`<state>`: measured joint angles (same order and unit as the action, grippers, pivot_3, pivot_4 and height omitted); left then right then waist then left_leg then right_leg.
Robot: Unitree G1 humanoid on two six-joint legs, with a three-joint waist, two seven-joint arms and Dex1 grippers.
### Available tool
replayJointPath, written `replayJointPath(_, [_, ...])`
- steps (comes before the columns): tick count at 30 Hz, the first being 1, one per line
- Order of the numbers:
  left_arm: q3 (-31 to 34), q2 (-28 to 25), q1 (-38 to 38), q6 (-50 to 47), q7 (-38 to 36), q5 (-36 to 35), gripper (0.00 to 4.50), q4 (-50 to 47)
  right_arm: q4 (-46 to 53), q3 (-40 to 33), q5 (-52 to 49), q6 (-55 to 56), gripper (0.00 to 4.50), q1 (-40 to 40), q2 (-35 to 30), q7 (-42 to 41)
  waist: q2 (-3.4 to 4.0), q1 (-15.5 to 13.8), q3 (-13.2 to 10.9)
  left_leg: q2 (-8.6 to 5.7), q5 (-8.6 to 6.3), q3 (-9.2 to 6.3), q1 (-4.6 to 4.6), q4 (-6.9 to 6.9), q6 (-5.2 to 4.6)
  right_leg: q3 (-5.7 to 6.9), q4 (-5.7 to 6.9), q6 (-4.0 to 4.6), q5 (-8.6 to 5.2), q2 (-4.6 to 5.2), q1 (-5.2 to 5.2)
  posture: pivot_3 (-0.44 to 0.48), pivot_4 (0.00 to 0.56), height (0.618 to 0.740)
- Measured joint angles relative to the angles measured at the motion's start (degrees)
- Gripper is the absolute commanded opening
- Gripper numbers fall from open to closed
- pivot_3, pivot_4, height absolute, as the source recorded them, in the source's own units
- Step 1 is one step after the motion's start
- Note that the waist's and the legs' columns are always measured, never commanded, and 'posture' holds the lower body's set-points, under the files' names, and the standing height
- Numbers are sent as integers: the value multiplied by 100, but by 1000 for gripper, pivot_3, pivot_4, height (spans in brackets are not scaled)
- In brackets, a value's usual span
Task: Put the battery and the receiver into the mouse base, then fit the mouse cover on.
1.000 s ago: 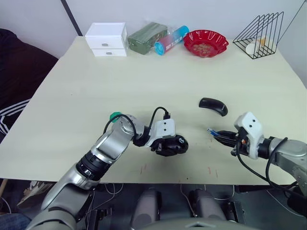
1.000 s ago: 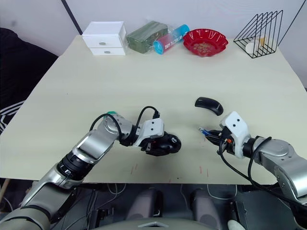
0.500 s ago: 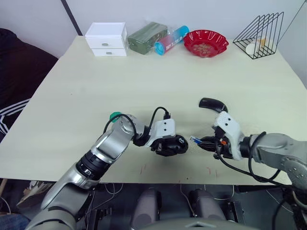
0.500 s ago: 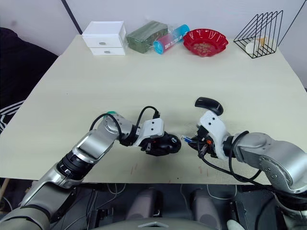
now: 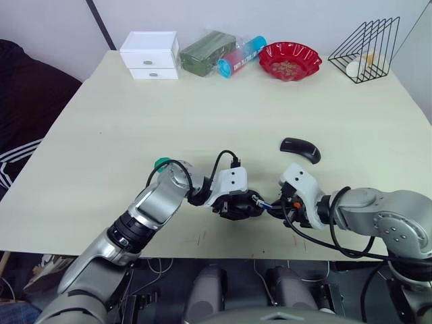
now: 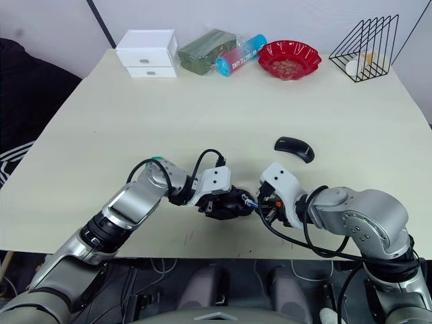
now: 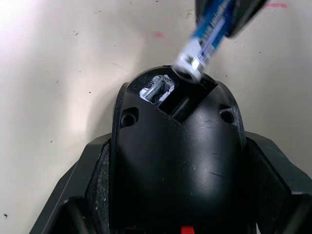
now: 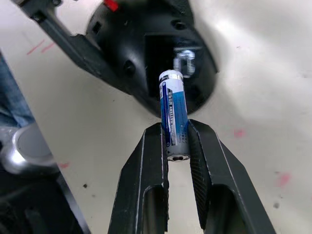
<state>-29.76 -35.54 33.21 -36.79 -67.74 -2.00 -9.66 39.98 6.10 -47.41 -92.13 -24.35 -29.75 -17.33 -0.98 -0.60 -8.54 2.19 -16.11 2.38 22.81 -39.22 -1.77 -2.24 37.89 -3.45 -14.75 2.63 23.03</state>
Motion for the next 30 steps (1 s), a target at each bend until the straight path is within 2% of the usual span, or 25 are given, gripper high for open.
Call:
replayJointPath(8, [-12, 5, 25, -4, -5, 4, 2961, 13, -208, 191, -249, 0, 99, -175, 82, 406, 0, -2, 0, 0, 0, 0, 0, 0, 0, 0, 0, 0, 0, 1, 0, 0, 150, 740])
replayJointPath(16, [-11, 4, 18, -12, 0, 7, 2961, -4, -573, 292, -806, 8, 99, -385, 206, 1148, 0, -2, 1, 1, 0, 0, 0, 1, 0, 1, -1, 0, 0, 1, 0, 0, 150, 740])
replayJointPath(23, [-5, -41, 6, -40, -4, 29, 2961, -25, -893, 343, -1558, -1, 99, -551, 439, 2240, -2, 78, 9, 3, 0, -3, -3, 2, 0, 1, 2, 1, 0, 1, -1, 0, 150, 740])
replayJointPath(27, [1, -50, 6, -65, 4, 39, 2961, -38, -994, 372, -1969, -1, 1944, -622, 481, 2620, -2, 112, 11, 3, 0, -6, -3, 2, -1, 3, 2, 1, 0, 1, -2, 0, 150, 740])
replayJointPath(30, [0, -35, 7, -70, 33, 74, 2961, -38, -1011, 416, -2224, -1, 2948, -665, 487, 2770, -2, 119, 11, 3, 0, -6, -3, 2, -1, 4, 2, 1, 0, 1, -2, 0, 150, 740])
